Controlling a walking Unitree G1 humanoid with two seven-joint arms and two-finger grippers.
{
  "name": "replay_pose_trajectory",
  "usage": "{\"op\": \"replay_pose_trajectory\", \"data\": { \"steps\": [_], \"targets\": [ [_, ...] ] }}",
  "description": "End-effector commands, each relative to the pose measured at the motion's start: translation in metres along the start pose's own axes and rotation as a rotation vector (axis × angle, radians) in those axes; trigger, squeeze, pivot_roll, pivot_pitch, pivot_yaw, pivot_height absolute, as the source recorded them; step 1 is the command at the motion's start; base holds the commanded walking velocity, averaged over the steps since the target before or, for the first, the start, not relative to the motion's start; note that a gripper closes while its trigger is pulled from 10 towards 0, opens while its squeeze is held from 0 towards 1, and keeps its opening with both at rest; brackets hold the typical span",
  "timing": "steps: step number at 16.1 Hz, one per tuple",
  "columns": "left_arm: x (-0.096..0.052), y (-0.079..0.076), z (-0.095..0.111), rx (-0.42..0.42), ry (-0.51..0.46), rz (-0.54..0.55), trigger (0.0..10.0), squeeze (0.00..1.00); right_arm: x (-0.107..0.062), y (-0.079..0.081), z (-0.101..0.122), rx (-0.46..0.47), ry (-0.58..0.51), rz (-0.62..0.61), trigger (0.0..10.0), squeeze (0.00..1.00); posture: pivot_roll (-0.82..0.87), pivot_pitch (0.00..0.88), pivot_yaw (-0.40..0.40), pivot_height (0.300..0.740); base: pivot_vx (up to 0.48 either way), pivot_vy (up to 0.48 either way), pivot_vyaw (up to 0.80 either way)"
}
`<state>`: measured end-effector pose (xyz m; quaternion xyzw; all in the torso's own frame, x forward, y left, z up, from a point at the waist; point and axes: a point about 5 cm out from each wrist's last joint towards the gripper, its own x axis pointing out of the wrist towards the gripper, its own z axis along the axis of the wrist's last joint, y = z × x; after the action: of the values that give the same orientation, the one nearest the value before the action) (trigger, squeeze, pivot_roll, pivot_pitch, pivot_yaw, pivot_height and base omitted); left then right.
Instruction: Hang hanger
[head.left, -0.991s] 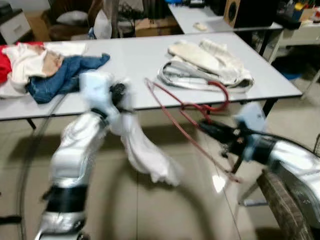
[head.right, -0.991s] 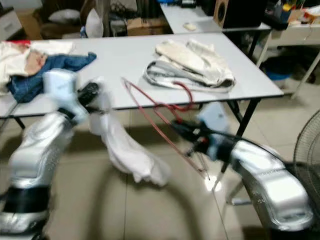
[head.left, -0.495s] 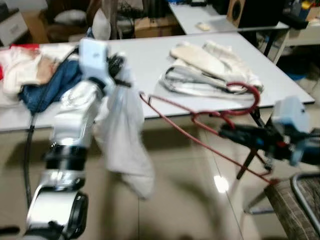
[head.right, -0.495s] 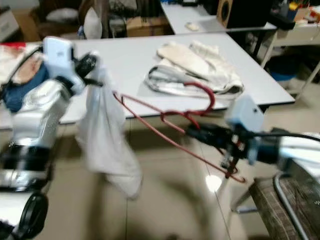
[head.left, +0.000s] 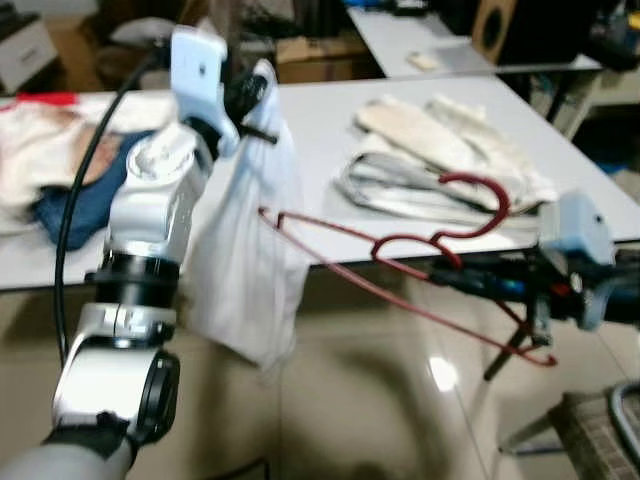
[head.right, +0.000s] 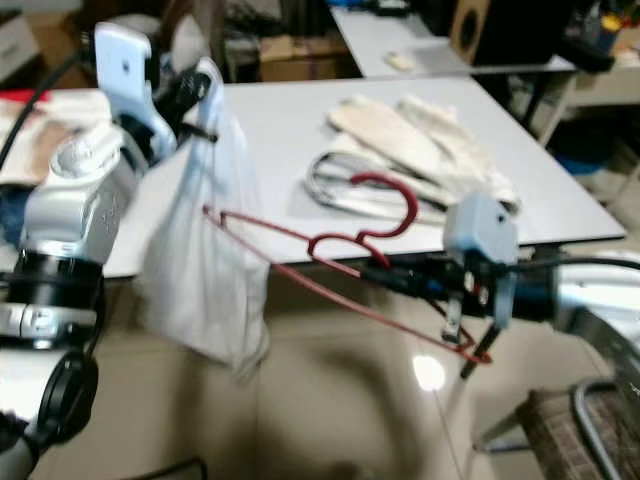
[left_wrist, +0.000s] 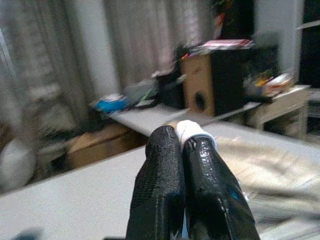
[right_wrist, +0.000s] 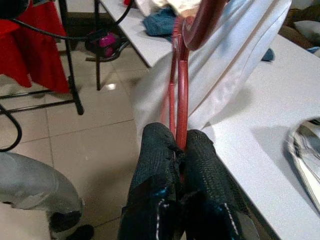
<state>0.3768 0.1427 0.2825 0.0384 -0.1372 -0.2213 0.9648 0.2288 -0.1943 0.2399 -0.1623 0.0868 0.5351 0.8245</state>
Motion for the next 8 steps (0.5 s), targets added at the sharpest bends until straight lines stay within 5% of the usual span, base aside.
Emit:
{"op": "replay_pose_trajectory", "data": {
  "steps": [1,8],
  "targets": [
    [0.005,-0.005,0.029,0.022,-0.089,-0.047,10.0,0.0,0.004,-0.008,0.002,-0.028,-0.012,-0.03,10.0,0.0,-0.11,0.0,0.051,0.74,0.379,0.0,0.0],
    [0.001,-0.022,0.069,-0.043,-0.234,-0.144,10.0,0.0,0.017,-0.025,0.002,-0.062,-0.02,-0.018,10.0,0.0,-0.11,0.0,0.034,0.74,0.321,0.0,0.0]
  ]
}}
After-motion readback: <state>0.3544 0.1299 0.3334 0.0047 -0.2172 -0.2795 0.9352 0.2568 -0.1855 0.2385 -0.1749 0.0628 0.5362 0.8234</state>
